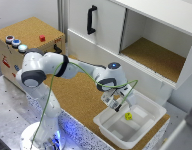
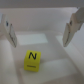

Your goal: Place the yellow object inside the right cabinet

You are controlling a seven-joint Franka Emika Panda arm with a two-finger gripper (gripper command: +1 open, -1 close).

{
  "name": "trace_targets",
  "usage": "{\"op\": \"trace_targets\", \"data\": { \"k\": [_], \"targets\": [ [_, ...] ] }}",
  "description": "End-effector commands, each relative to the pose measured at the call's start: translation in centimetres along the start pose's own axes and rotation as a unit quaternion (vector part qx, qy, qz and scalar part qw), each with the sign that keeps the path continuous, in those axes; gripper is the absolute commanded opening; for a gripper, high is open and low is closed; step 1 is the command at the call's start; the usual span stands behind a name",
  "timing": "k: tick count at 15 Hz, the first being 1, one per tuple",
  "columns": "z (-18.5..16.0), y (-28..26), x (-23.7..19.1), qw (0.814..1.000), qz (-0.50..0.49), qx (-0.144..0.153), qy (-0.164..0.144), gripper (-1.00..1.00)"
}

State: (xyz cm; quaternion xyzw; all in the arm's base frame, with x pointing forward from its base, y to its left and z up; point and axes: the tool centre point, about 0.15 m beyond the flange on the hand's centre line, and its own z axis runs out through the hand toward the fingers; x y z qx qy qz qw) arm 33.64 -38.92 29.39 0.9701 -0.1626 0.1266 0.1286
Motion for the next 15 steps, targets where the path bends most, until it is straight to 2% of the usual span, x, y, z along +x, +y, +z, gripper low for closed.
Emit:
{"op": "trace_targets", "data": {
  "k": [1, 5, 9, 14, 15],
  "targets": [
    [5.7, 0.6, -1.7, 0.999, 0.02, 0.044, 0.023, 1.0],
    [7.9, 0.5, -1.6, 0.998, 0.041, 0.041, 0.018, 1.0],
    [8.1, -0.5, 0.3, 0.997, 0.061, 0.045, 0.03, 1.0],
    [8.5, -2.0, 0.9, 0.996, 0.062, 0.049, 0.029, 1.0],
    [8.5, -2.1, 0.9, 0.997, 0.061, 0.049, 0.029, -1.0]
  ]
}}
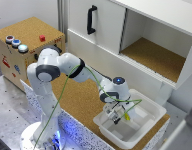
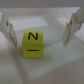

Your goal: Place the yellow object inside the right cabinet

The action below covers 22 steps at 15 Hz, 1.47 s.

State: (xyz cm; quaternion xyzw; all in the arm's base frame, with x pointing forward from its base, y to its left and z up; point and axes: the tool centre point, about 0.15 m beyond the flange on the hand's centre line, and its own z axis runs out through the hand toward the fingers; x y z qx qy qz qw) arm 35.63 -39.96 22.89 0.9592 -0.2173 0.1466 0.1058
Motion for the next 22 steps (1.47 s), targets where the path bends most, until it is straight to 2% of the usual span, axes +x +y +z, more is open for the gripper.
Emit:
{"op": "trace_targets", "data": {
  "k": [1, 9, 14, 17, 20, 22],
  "targets": [
    [2.0, -1.0, 0.4, 0.999, -0.001, 0.032, 0.016, -1.0],
    [2.7, -0.8, -0.4, 1.0, 0.003, 0.025, -0.002, -1.0],
    [1.9, -0.9, 0.1, 1.0, 0.013, 0.014, 0.002, -1.0],
    [-0.7, -1.7, 2.0, 0.999, 0.021, 0.027, 0.022, -1.0],
    [-5.2, -4.1, 5.4, 0.996, 0.028, 0.054, 0.06, -1.0],
    [-8.5, -5.6, 8.2, 0.993, 0.04, 0.06, 0.091, -1.0]
  ]
}}
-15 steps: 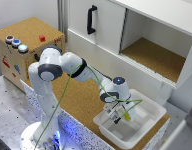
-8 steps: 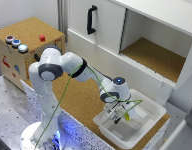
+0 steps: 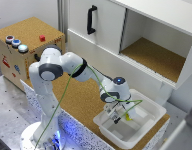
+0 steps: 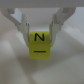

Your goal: Place the yellow object inside the right cabinet

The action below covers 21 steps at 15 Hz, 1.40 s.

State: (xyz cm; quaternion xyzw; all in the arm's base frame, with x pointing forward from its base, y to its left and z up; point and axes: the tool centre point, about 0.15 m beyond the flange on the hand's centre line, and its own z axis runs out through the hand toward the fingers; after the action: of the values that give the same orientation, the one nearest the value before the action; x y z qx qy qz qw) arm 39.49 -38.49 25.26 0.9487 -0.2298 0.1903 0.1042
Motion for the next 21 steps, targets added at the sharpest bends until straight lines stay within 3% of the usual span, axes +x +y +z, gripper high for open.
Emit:
{"op": "trace_targets", "data": {
  "k": [1, 4, 8, 12, 14, 16, 19, 21],
  "targets": [
    [-7.9, -3.8, 6.8, 0.996, 0.039, 0.052, 0.054, -1.0],
    [-12.3, -5.4, 11.2, 0.993, 0.036, 0.048, 0.1, -1.0],
    [-15.4, -6.9, 15.4, 0.992, 0.027, 0.052, 0.11, -1.0],
    [-18.5, -8.7, 21.5, 0.982, 0.01, 0.13, 0.137, -1.0],
    [-19.4, -9.7, 23.7, 0.975, -0.014, 0.175, 0.133, -1.0],
    [-19.9, -11.1, 24.7, 0.963, -0.067, 0.24, 0.104, -1.0],
    [-19.5, -12.9, 25.4, 0.948, -0.125, 0.28, 0.087, -1.0],
    [-19.0, -12.9, 25.8, 0.943, -0.146, 0.288, 0.084, -1.0]
  ]
}}
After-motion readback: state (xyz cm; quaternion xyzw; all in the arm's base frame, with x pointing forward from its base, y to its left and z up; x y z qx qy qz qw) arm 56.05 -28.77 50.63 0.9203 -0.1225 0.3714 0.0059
